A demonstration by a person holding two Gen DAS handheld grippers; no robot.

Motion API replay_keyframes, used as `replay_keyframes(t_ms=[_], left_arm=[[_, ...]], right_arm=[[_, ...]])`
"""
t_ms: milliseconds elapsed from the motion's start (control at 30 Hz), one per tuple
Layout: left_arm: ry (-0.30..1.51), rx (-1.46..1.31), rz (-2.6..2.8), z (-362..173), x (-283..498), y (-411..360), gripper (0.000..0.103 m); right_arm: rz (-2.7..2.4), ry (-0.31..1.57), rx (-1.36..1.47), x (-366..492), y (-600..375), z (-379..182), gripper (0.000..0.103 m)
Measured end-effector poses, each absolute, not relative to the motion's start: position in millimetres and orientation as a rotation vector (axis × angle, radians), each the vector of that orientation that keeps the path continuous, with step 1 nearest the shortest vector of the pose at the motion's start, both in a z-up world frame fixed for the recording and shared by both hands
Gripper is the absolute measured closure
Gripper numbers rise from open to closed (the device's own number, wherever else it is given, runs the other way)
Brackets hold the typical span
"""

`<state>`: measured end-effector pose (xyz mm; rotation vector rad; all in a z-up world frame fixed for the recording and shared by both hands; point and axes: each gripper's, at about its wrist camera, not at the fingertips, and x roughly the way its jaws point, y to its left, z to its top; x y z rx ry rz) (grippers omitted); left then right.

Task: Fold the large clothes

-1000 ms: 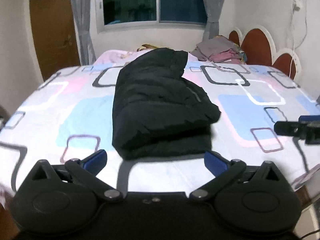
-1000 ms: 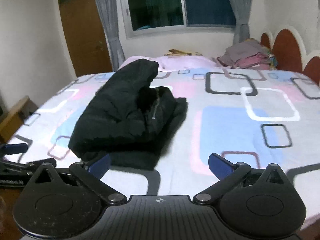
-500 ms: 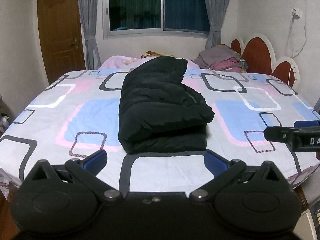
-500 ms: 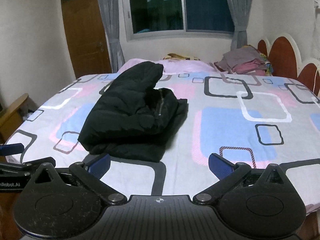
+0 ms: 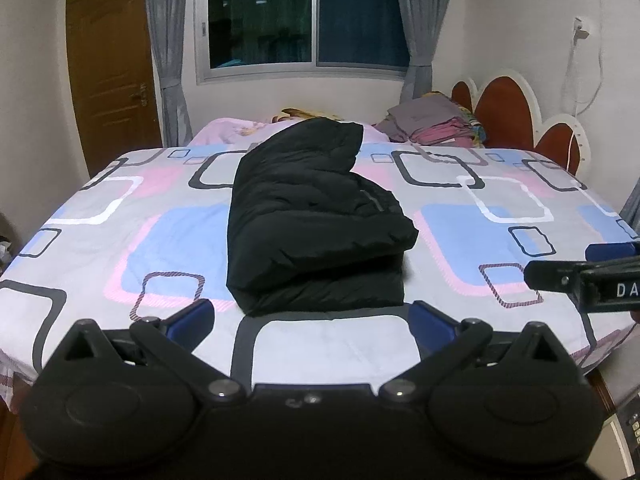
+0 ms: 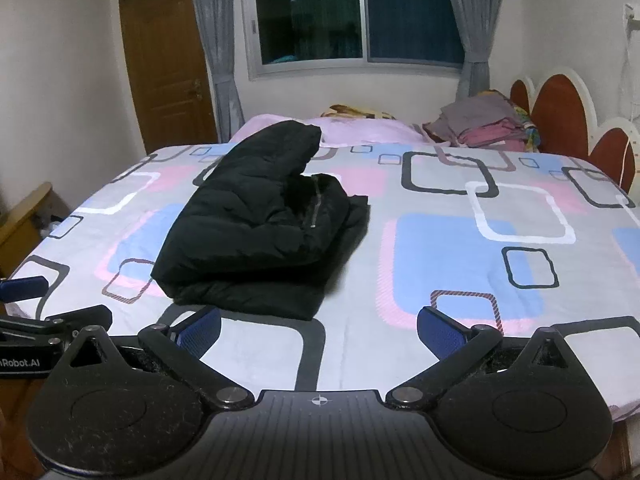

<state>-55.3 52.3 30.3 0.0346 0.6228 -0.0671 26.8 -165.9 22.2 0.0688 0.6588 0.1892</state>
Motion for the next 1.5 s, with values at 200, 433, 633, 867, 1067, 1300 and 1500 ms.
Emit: replay_keyframes(t_ms=[200,433,633,867,1067,1300,1500], left_arm=[[0.616,0.04,-0.069,32.7,-54.5,52.7,0.0],[0.607,0.044,-0.071,35.8,-54.5,54.2,0.0],[0.604,0.049,-0.074,37.6,-53.6,54.9,0.0],[0.598,0.056,-0.079,39.9,-54.1,50.2,0.0],[0.598,0.061,-0.078,40.1,-53.6,49.3,0.0],[0.593,0.066,-0.078,39.5,-51.6,50.3,0.0],[0.588,0.072,-0.077,39.5,-50.3,50.9,0.0]], right_arm=[[0.194,0.658,0.066,26.7,-165.4,23.6,0.0],[0.2,0.656,0.066,27.1,-167.2,25.4,0.0],[0.201,0.654,0.067,27.1,-167.5,26.4,0.0],[0.201,0.65,0.066,28.0,-169.2,29.7,0.0],[0.203,0.651,0.067,29.5,-169.1,31.6,0.0],[0.201,0.647,0.067,29.2,-167.9,32.2,0.0],[0.202,0.648,0.065,29.2,-168.8,32.4,0.0]])
